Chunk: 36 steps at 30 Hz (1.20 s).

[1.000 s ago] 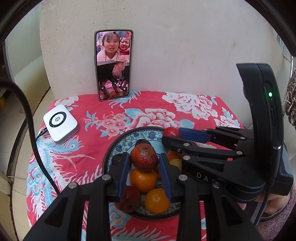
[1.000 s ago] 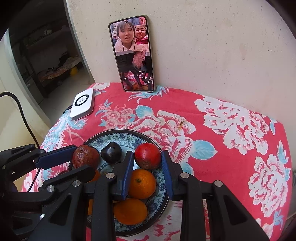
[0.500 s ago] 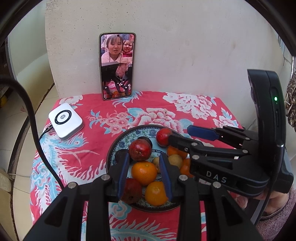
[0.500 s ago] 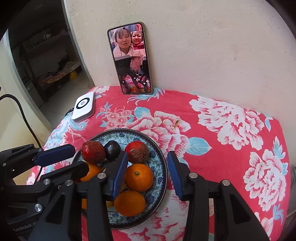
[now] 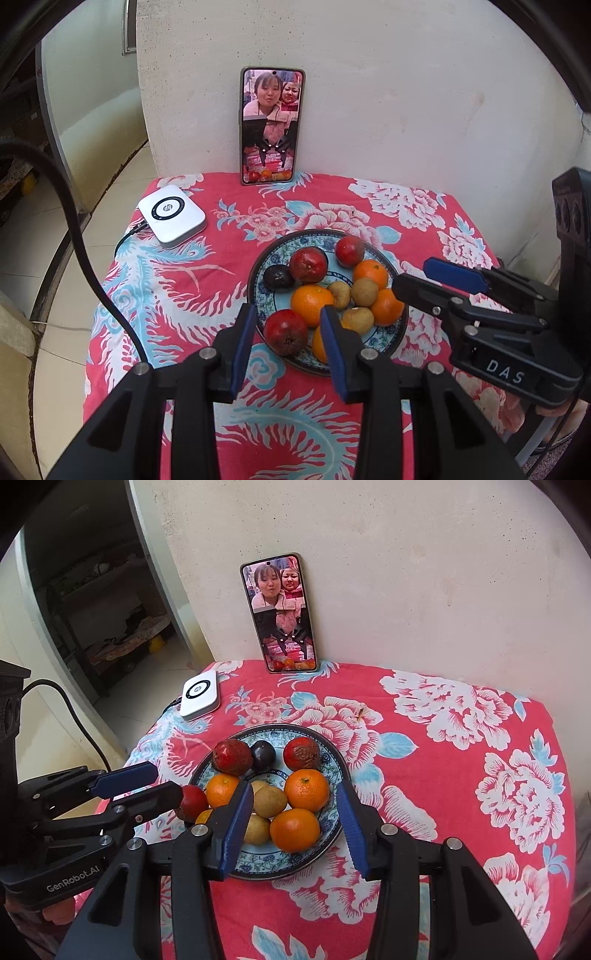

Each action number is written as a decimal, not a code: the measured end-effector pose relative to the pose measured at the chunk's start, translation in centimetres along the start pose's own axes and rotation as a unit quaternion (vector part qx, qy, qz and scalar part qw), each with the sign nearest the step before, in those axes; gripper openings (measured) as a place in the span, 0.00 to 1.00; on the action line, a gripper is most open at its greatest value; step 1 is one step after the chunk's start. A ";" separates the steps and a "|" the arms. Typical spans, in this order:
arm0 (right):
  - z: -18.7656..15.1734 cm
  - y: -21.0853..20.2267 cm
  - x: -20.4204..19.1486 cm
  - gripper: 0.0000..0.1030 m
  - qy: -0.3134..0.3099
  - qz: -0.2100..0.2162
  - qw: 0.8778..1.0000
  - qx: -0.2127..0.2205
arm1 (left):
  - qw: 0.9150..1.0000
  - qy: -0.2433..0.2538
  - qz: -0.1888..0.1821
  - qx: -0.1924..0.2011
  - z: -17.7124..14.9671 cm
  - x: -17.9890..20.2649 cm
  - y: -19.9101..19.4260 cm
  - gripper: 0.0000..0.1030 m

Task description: Organize fruits

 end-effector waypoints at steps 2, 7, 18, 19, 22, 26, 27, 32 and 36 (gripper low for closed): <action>-0.5 -0.7 -0.1 0.47 0.000 -0.003 1.000 0.001 | 1.000 -0.004 0.002 0.000 -0.4 0.1 -0.5 0.37; -1.6 -2.7 -0.2 0.48 0.005 -0.010 1.000 0.009 | 1.000 -0.007 0.012 -0.001 -1.1 0.8 -1.8 0.40; -5.1 -5.9 -0.2 0.50 -0.002 -0.056 0.998 0.004 | 0.999 -0.026 0.017 -0.010 -3.9 2.3 -3.6 0.51; -5.5 -6.0 -0.2 0.50 -0.001 -0.057 0.998 0.003 | 0.999 -0.025 0.019 -0.013 -4.2 2.4 -3.7 0.53; -6.7 -6.3 -0.1 0.51 0.005 -0.062 0.998 -0.001 | 0.999 -0.019 0.029 -0.023 -5.1 2.6 -3.5 0.53; -7.9 -6.2 0.0 0.51 0.015 -0.060 0.998 -0.011 | 0.999 -0.020 0.028 -0.033 -6.1 3.0 -2.9 0.53; -8.2 -6.1 0.0 0.51 0.016 -0.062 0.998 -0.013 | 0.999 -0.019 0.028 -0.037 -6.4 3.1 -2.7 0.53; -9.3 -5.6 0.2 0.53 0.019 -0.068 0.997 -0.025 | 0.998 -0.015 0.029 -0.049 -7.2 3.4 -1.8 0.54; -9.7 -5.2 0.2 0.53 0.021 -0.067 0.997 -0.032 | 0.998 -0.015 0.029 -0.057 -7.6 3.6 -1.2 0.55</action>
Point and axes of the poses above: each gripper's, at about its wrist camera, not at the fingertips, and y roughly the way its jaws point, x to its right, z to its top, the point moved 8 cm from there along y, roughly the way its jaws point, and after that the axes turned 7 degrees about -z, right-handed, at the moved point
